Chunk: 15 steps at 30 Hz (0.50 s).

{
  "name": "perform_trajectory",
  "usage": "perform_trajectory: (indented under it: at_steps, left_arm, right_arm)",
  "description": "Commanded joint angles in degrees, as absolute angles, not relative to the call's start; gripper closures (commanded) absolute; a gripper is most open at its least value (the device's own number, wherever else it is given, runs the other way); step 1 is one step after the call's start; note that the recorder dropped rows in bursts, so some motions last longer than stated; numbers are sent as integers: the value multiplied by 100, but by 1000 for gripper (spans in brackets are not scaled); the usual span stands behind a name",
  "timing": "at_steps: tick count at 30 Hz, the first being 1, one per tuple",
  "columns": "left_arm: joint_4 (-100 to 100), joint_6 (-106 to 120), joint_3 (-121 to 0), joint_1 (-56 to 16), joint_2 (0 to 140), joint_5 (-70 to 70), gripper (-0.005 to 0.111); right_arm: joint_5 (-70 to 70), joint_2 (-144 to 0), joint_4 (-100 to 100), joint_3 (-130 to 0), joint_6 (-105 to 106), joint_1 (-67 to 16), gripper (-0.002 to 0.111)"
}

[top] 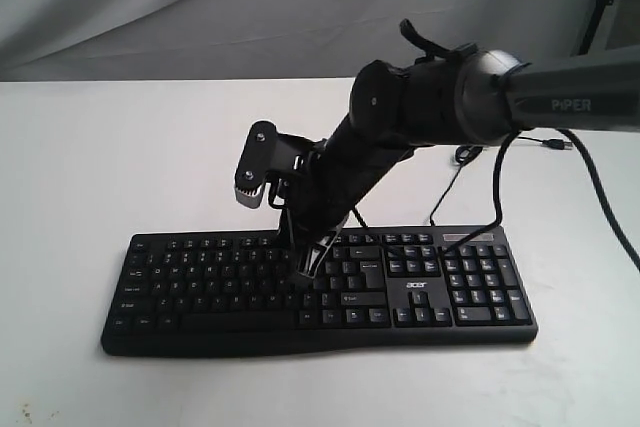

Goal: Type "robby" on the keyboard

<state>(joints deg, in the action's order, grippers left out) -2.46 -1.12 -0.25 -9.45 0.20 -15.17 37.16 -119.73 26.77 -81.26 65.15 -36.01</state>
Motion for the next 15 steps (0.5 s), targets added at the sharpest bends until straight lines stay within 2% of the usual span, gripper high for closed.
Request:
perform_trajectory:
  at_steps: [1,8,15]
  left_arm:
    - [-274,-128,0,-982,0,-1486,107]
    - [-274,-128,0,-982,0,-1486,107]
    - [-274,-128,0,-982,0,-1486,107]
  right_arm:
    - [3858,-11918,2842,-8103,6611,-3585,108]
    - [3835,-11918,3144,-8071,6757,-3466,108]
    - [3922,-11861,4918,-7578,8411,-3053,108]
